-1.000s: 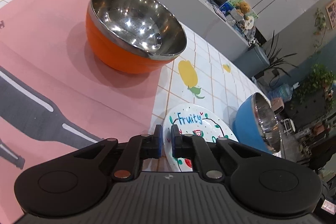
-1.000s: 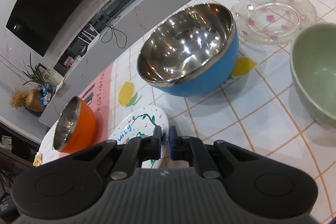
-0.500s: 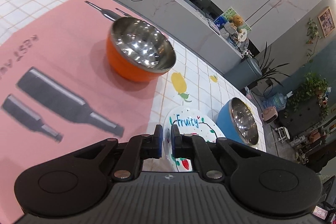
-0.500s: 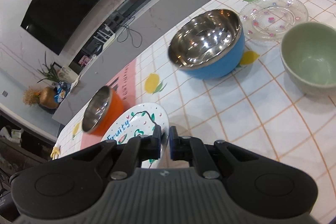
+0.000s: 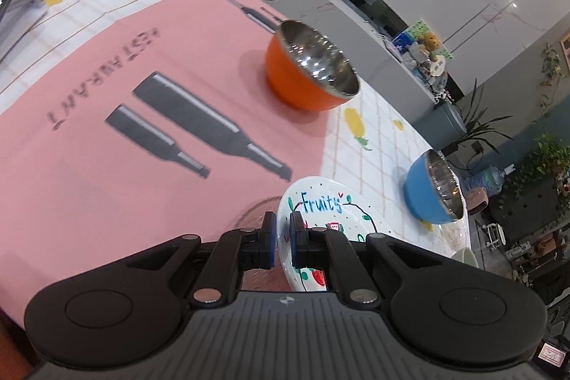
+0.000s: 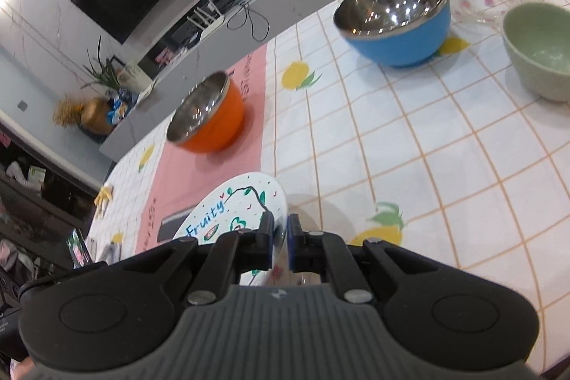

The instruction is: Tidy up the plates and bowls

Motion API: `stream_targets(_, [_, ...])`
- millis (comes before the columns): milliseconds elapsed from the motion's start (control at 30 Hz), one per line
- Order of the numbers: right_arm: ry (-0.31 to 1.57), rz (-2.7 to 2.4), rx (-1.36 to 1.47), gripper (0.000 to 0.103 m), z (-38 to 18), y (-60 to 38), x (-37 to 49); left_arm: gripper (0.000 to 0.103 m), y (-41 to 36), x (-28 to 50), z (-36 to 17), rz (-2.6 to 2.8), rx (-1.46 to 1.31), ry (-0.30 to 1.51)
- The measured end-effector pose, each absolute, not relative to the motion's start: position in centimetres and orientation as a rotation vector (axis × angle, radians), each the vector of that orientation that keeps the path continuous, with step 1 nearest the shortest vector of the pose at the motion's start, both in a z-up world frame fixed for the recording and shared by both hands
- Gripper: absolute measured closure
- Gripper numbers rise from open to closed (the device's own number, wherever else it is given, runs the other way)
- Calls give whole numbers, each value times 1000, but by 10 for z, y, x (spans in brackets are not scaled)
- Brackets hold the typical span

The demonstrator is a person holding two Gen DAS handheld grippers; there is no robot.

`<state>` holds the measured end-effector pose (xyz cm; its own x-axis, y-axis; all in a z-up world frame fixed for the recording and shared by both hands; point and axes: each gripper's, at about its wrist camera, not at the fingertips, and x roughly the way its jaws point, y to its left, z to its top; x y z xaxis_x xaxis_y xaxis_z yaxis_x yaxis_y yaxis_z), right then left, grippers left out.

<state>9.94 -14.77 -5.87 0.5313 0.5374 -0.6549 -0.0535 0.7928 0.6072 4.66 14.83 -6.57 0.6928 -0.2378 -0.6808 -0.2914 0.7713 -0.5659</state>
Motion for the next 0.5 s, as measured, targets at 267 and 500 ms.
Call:
stream_targets(267, [996, 384, 533, 97, -68, -138, 96, 95, 153, 41, -69, 50, -698, 822])
stream_targets(500, [1008, 382, 518, 96, -70, -138, 95, 96, 151, 42, -75, 54, -684, 842])
